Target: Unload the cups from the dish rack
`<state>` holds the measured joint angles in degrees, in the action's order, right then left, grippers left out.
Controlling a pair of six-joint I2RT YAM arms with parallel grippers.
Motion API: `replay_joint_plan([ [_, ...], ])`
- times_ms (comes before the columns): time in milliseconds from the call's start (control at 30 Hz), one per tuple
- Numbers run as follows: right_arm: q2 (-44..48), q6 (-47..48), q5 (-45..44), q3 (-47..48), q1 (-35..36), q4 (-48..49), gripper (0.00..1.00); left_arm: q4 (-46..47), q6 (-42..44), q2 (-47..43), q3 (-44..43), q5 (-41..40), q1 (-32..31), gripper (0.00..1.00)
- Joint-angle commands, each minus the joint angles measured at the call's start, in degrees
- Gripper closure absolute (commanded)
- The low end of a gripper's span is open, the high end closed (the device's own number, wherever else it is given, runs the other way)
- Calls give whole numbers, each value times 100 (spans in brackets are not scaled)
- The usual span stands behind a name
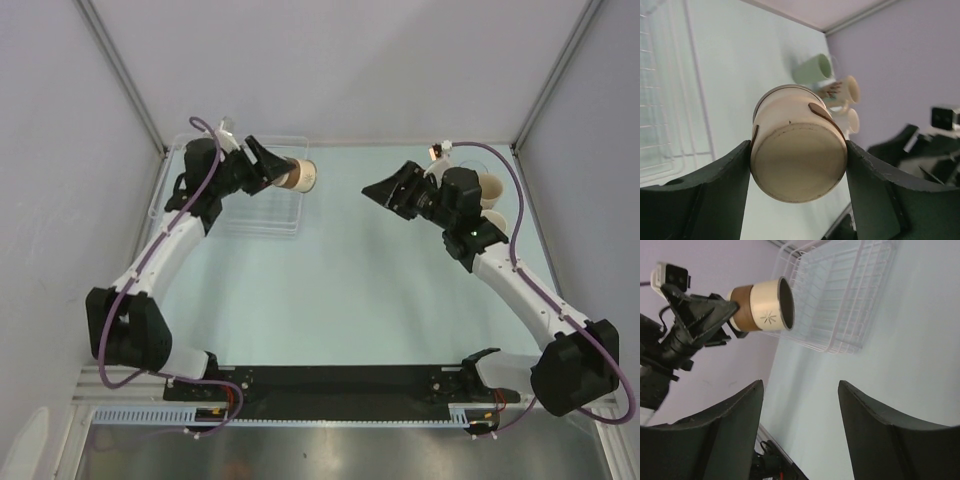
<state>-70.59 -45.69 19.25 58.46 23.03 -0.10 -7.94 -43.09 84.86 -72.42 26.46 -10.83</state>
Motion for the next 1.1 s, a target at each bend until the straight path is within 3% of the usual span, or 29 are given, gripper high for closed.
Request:
replay_joint_plan([
  [0, 72, -703, 1062, -369, -219, 1720, 32, 2237, -1094, -785, 1096, 1229, -7, 100],
  [133, -78, -1440, 1608, -660, -185, 2847, 32, 4508, -2684, -954, 2483, 1643, -24, 100],
  [233, -166, -1923, 1828, -906, -202, 3934, 32, 6159, -3424, -875, 2899, 1801, -147, 100],
  [433, -464, -2418, 2039, -1003, -176, 4782, 32, 7568, -4233, -629, 3287, 1846, -323, 100],
  [533, -535, -2427, 2048, -1029, -149, 4826, 32, 7965, -4488, -497, 3357, 1837, -332, 100],
  [1067, -1247, -2374, 1996, -467, 474, 5090, 32, 8089, -4559, -242, 3235, 2004, -420, 100],
])
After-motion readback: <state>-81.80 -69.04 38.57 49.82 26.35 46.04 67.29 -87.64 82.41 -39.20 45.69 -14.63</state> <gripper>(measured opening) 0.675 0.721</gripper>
